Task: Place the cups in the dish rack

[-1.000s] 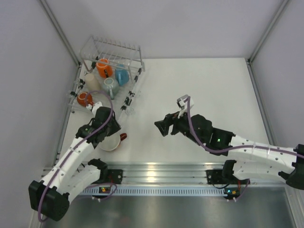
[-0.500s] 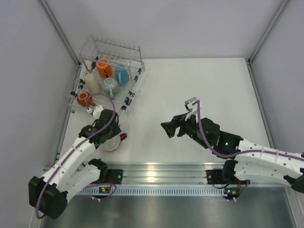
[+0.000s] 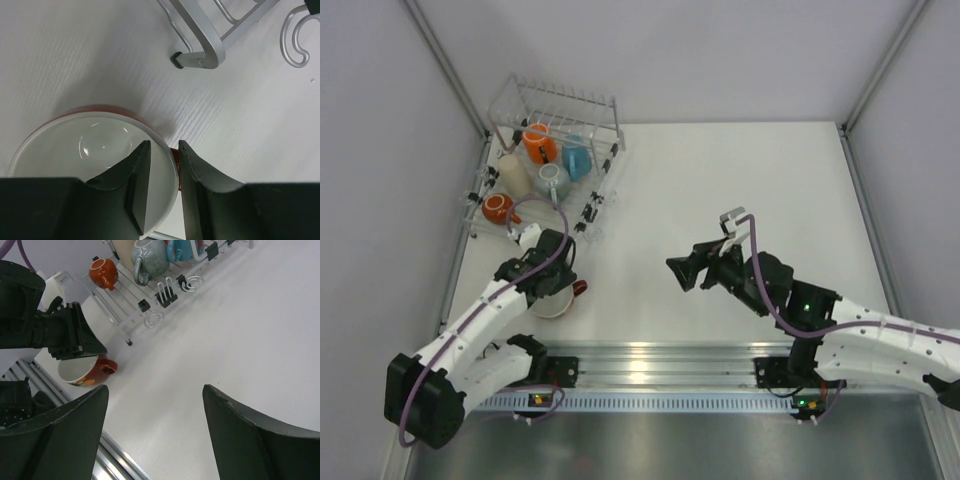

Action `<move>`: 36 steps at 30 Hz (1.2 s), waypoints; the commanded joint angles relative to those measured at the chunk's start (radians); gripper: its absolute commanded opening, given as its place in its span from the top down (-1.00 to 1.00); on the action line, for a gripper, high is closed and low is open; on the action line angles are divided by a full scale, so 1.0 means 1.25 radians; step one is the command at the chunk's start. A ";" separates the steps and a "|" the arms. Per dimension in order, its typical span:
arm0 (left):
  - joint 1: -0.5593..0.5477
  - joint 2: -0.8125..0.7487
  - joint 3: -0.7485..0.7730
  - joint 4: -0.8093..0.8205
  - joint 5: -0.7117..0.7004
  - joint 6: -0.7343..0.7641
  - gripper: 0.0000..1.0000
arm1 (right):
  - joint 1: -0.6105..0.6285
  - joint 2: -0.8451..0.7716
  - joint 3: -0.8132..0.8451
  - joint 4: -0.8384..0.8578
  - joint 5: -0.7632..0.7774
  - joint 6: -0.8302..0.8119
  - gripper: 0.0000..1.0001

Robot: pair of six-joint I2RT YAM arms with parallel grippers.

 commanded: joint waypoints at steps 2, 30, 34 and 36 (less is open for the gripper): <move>-0.004 0.025 0.001 -0.011 -0.015 -0.019 0.36 | -0.009 -0.025 -0.001 0.018 0.030 -0.011 -0.54; -0.376 0.249 0.266 -0.010 -0.103 -0.152 1.00 | -0.011 -0.059 -0.017 -0.075 0.028 0.080 -0.54; -0.410 0.366 0.337 0.009 -0.108 -0.133 1.00 | -0.012 -0.123 -0.035 -0.112 0.069 0.098 -0.54; -0.424 0.403 0.374 0.037 -0.102 -0.116 1.00 | -0.011 -0.146 -0.039 -0.135 0.102 0.105 -0.53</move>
